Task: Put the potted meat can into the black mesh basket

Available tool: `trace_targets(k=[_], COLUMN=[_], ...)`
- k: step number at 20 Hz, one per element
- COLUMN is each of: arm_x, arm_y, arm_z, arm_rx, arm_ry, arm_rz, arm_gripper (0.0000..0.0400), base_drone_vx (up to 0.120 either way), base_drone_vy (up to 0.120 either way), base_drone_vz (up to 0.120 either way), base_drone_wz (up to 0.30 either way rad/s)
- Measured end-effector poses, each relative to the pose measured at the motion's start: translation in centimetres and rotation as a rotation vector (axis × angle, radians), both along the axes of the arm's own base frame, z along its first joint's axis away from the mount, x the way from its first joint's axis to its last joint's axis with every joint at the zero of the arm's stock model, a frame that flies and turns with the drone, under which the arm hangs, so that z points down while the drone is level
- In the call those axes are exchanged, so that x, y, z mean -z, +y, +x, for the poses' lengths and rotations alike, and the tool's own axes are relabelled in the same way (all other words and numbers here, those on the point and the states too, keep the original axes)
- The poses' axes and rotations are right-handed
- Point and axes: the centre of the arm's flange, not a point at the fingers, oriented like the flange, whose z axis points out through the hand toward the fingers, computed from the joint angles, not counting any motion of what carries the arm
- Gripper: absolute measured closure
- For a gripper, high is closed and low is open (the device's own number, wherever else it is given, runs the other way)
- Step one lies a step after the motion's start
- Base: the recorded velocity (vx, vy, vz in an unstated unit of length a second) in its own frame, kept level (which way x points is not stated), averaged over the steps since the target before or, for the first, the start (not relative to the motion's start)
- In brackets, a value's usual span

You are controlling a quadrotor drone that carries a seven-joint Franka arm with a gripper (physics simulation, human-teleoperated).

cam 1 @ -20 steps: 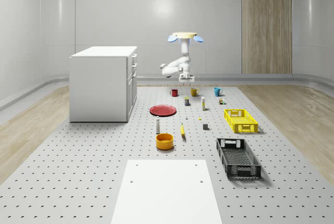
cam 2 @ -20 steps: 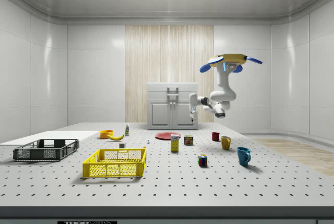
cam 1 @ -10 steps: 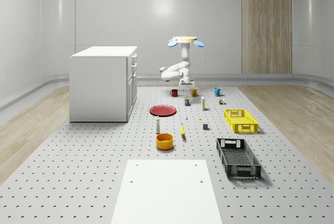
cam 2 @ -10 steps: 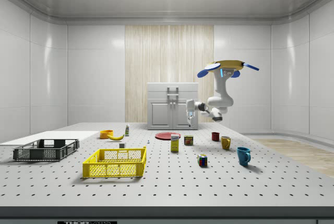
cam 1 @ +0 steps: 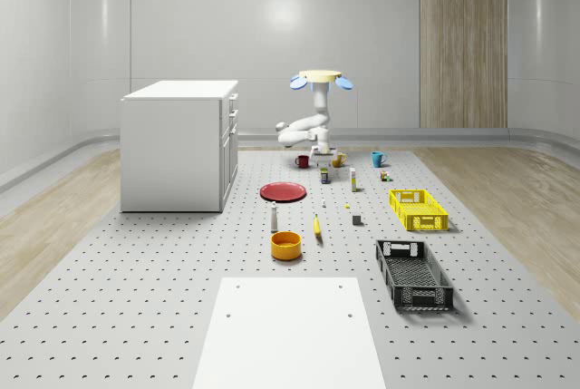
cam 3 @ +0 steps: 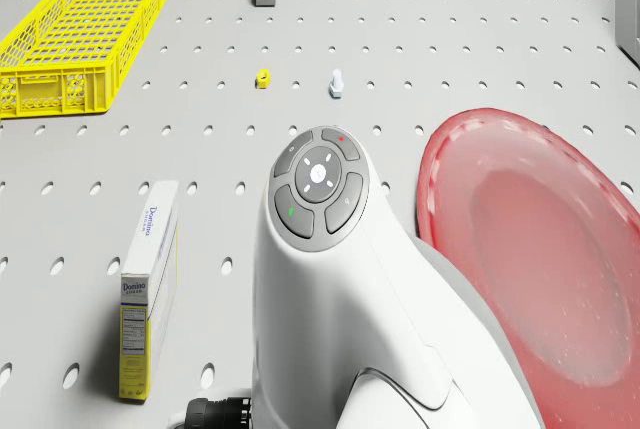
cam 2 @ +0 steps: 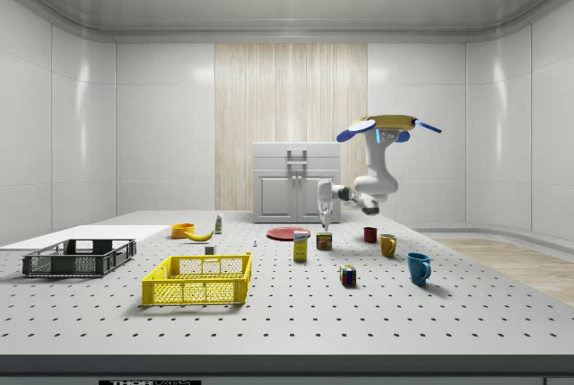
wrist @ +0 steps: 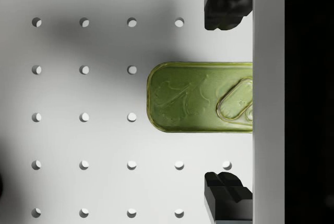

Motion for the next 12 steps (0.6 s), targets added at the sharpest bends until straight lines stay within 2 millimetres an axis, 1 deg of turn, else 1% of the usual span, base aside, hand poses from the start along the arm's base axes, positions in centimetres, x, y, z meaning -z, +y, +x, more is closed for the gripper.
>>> trace_targets(k=[3, 12], arm_x=[0.0, -1.8], arm_y=[0.0, 0.0], arm_z=[0.0, 0.0], arm_rx=[0.0, 0.0], arm_ry=[0.0, 0.0], arm_rz=[0.0, 0.0], arm_gripper=[0.0, 0.0], base_drone_vx=[0.0, 0.0], base_drone_vy=[0.0, 0.0], base_drone_vz=[-0.107, 0.0], base_drone_wz=[0.0, 0.0])
